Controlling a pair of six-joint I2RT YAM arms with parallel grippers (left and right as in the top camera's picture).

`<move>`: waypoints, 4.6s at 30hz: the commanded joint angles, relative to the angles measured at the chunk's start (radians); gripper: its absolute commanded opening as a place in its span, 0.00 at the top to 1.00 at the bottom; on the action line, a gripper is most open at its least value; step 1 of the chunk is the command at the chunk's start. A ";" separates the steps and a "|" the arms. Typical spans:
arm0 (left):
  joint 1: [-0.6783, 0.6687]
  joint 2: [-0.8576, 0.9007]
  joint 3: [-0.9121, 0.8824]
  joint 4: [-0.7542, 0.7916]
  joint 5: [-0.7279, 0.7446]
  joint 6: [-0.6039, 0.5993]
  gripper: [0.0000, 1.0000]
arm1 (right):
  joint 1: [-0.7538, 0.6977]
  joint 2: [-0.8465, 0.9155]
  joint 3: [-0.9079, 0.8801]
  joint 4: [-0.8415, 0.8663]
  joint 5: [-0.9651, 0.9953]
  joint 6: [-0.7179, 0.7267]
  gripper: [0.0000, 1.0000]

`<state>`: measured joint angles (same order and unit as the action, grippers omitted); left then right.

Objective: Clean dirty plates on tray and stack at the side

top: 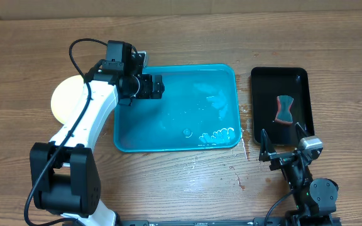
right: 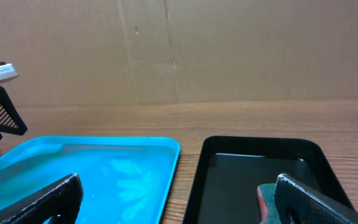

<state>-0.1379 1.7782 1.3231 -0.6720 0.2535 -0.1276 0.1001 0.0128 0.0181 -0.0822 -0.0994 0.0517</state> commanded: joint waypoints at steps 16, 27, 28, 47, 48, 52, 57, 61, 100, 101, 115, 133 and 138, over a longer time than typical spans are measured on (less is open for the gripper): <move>-0.001 -0.024 0.003 0.003 -0.002 0.001 0.00 | 0.006 -0.010 -0.010 0.005 0.010 0.005 0.00; -0.003 -0.314 -0.042 0.024 -0.138 0.040 0.00 | 0.006 -0.010 -0.010 0.005 0.010 0.005 0.00; -0.003 -0.355 -0.060 0.045 -0.139 0.055 0.01 | 0.006 -0.010 -0.010 0.005 0.010 0.005 0.00; 0.017 -1.328 -0.861 0.475 -0.223 0.193 0.00 | 0.006 -0.010 -0.010 0.005 0.009 0.005 0.00; 0.018 -1.370 -0.895 0.494 -0.207 0.214 0.00 | 0.006 -0.010 -0.010 0.005 0.010 0.005 0.00; 0.038 -1.532 -1.029 0.570 -0.117 0.300 0.00 | 0.006 -0.010 -0.010 0.005 0.009 0.005 0.00; 0.049 -1.657 -1.170 0.648 -0.096 0.327 0.00 | 0.006 -0.010 -0.010 0.005 0.010 0.005 0.00; 0.070 -1.714 -1.254 0.685 -0.095 0.327 0.00 | 0.006 -0.010 -0.010 0.005 0.010 0.005 0.00; 0.100 -1.774 -1.319 0.607 -0.111 0.356 0.00 | 0.006 -0.010 -0.010 0.005 0.010 0.005 0.00; 0.100 -1.774 -1.319 0.607 -0.111 0.356 0.00 | 0.006 -0.010 -0.010 0.005 0.010 0.005 0.00; 0.100 -1.774 -1.319 0.607 -0.111 0.356 0.00 | 0.006 -0.010 -0.010 0.005 0.010 0.005 0.00; 0.100 -1.774 -1.319 0.607 -0.111 0.356 0.00 | 0.006 -0.010 -0.010 0.005 0.010 0.005 0.00; 0.100 -1.774 -1.319 0.607 -0.111 0.356 0.01 | 0.006 -0.010 -0.010 0.005 0.010 0.005 0.00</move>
<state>-0.0448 0.0166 0.0109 -0.0662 0.1455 0.2134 0.1001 0.0120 0.0181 -0.0822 -0.0963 0.0521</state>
